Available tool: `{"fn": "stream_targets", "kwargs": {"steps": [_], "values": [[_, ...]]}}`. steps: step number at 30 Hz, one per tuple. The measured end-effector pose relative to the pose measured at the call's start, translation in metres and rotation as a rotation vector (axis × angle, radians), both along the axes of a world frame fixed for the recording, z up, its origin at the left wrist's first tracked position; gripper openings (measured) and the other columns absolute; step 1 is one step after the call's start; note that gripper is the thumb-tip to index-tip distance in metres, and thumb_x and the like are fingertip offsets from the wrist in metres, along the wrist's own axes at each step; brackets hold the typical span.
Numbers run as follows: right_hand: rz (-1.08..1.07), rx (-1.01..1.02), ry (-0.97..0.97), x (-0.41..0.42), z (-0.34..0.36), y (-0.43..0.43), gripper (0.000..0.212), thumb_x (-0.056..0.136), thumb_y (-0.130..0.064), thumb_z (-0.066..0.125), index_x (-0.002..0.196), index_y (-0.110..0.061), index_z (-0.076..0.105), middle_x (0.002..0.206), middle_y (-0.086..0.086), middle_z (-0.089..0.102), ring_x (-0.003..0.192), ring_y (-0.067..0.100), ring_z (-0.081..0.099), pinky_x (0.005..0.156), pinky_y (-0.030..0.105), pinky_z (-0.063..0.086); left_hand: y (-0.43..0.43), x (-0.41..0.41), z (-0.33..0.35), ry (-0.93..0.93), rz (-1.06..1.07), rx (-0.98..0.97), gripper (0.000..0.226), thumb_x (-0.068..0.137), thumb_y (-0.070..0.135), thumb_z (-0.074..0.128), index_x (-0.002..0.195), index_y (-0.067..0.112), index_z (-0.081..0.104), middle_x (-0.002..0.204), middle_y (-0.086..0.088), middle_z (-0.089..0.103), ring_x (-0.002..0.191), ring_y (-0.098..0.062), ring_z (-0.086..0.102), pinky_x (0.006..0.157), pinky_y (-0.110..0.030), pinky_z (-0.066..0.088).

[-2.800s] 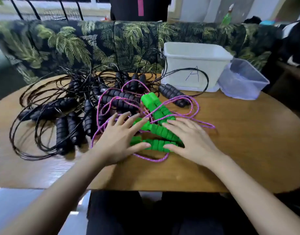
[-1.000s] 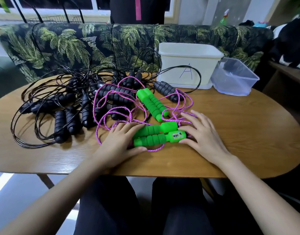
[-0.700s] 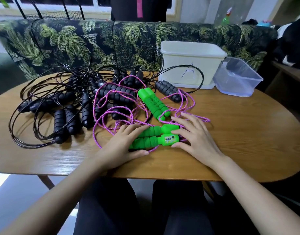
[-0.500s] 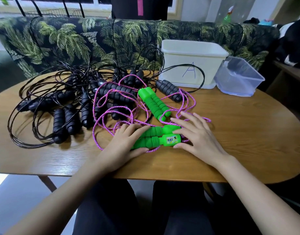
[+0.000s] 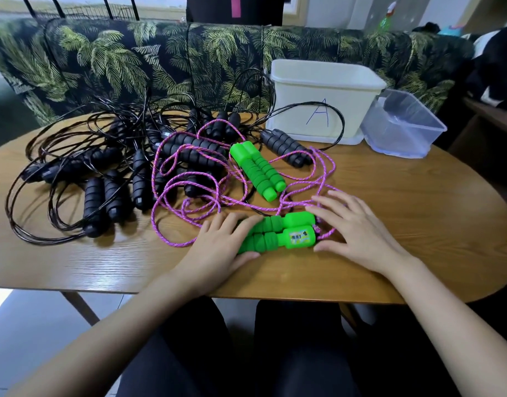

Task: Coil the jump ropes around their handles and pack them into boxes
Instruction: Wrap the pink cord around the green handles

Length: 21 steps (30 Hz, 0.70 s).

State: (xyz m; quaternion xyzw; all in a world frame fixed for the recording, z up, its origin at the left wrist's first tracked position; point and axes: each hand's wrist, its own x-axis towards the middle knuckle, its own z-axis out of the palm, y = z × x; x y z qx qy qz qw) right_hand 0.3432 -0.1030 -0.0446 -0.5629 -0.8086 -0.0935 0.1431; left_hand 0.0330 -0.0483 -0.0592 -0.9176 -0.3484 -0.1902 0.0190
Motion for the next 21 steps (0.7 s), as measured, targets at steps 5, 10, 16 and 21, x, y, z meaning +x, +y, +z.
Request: {"fn": "stream_targets", "kwargs": {"steps": [5,10,16,21], "values": [[-0.111,0.076,-0.049,0.017,-0.001,0.015,0.068,0.087,-0.068,0.035,0.126,-0.020,0.064,0.126,0.004,0.062,0.117,0.024,0.044,0.093,0.044,0.045,0.026,0.009,0.008,0.092,0.012,-0.063,0.064,0.091,0.061,0.030,0.146,0.029,0.029,0.129,-0.003,0.051,0.110,-0.029,0.050,0.093,-0.045,0.045],[-0.368,0.067,-0.098,0.045,0.001,0.003,0.045,0.087,-0.052,0.059,0.108,-0.015,0.073,0.112,0.014,0.063,0.107,0.036,0.052,0.081,0.048,0.048,0.030,0.006,0.008,0.074,0.053,-0.138,0.073,0.089,0.066,0.026,0.149,0.027,0.034,0.134,-0.002,0.048,0.118,-0.029,0.046,0.099,-0.045,0.040],[-0.382,0.170,-0.138,0.038,0.004,-0.016,0.055,0.079,-0.032,0.080,0.131,-0.022,0.065,0.072,0.003,0.064,0.066,0.029,0.064,0.052,0.035,0.047,0.030,0.006,0.010,0.083,0.064,-0.162,0.076,0.086,0.069,0.023,0.151,0.029,0.031,0.136,-0.001,0.046,0.120,-0.027,0.043,0.100,-0.043,0.037],[-0.019,0.383,-0.164,0.011,0.012,-0.003,0.053,0.076,-0.019,0.084,0.126,-0.012,0.068,0.090,0.003,0.067,0.082,0.025,0.066,0.065,0.032,0.053,0.029,0.005,0.014,0.098,0.063,-0.172,0.077,0.086,0.069,0.023,0.150,0.028,0.032,0.135,-0.001,0.047,0.119,-0.028,0.044,0.097,-0.044,0.039]]}}
